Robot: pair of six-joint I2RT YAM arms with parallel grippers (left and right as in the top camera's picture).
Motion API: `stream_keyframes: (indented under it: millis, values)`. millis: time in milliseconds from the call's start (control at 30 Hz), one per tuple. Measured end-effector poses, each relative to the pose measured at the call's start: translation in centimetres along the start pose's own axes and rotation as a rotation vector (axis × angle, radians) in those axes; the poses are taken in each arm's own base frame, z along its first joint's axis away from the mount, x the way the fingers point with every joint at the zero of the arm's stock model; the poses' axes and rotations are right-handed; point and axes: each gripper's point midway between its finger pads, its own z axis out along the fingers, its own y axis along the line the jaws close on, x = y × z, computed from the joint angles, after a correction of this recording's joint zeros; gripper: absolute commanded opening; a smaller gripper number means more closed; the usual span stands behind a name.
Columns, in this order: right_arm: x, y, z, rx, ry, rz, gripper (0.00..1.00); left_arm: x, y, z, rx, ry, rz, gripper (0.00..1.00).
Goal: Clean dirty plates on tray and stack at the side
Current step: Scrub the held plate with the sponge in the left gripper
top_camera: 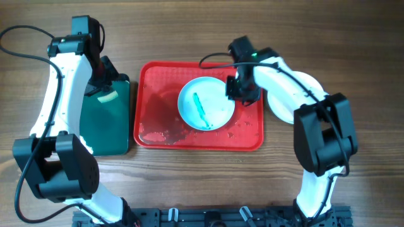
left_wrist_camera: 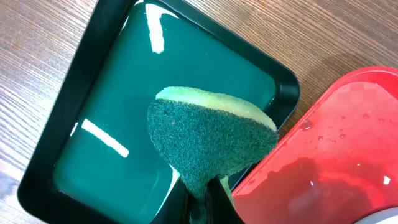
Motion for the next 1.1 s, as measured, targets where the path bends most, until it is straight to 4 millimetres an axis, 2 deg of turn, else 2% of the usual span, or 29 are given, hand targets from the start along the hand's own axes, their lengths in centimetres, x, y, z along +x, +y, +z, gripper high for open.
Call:
stream_keyframes:
  millis: [100, 133, 267, 300, 367, 433, 533, 600, 667, 767, 833, 933, 1100]
  values:
    - [-2.2, -0.1, -0.1, -0.037, -0.063, -0.083, 0.36, 0.0, 0.0, 0.0, 0.001, -0.001, 0.0, 0.04]
    - [-2.2, 0.0, 0.5, -0.046, -0.055, -0.119, 0.36, 0.0, 0.0, 0.0, 0.001, -0.001, 0.0, 0.04]
    - [-1.5, 1.1, 2.0, -0.092, -0.017, -0.218, 0.25, -0.1, 0.0, 0.0, 0.001, -0.002, -0.001, 0.04]
    - [-1.5, 1.4, 2.1, -0.104, -0.018, -0.24, 0.16, -0.1, 0.0, 0.0, 0.002, -0.004, -0.001, 0.04]
    - [-1.6, 1.8, 2.2, -0.117, -0.026, -0.266, 0.04, -0.2, -0.1, 0.0, 0.005, -0.01, -0.002, 0.04]
    - [-1.5, 2.0, 2.4, -0.123, -0.02, -0.263, 0.04, -0.3, -0.3, 0.0, 0.015, -0.011, -0.003, 0.04]
    - [-1.4, 2.3, 2.5, -0.126, -0.013, -0.179, 0.04, -0.2, -0.7, 0.0, 0.039, -0.004, -0.003, 0.04]
    - [-1.0, 2.6, 2.6, -0.121, 0.004, -0.046, 0.04, -0.1, -1.0, 0.0, 0.055, 0.005, -0.003, 0.04]
    - [-0.4, 4.0, 3.0, -0.119, 0.006, 0.076, 0.04, 0.4, -1.5, 0.3, 0.083, 0.025, -0.002, 0.04]
    - [0.9, 6.3, 3.5, -0.116, 0.004, 0.08, 0.04, 1.4, -2.3, 1.7, 0.115, 0.048, 0.006, 0.04]
    - [1.8, 7.7, 3.7, -0.119, 0.011, 0.048, 0.04, 2.4, -3.4, 3.2, 0.133, 0.049, 0.038, 0.04]
    - [2.2, 8.1, 3.7, -0.131, 0.02, 0.02, 0.04, 4.3, -7.0, 4.9, 0.193, 0.012, 0.183, 0.04]
    - [2.7, 8.6, 3.7, -0.17, 0.042, -0.054, 0.04, 6.7, -14.0, 3.8, 0.308, -0.107, 0.503, 0.04]
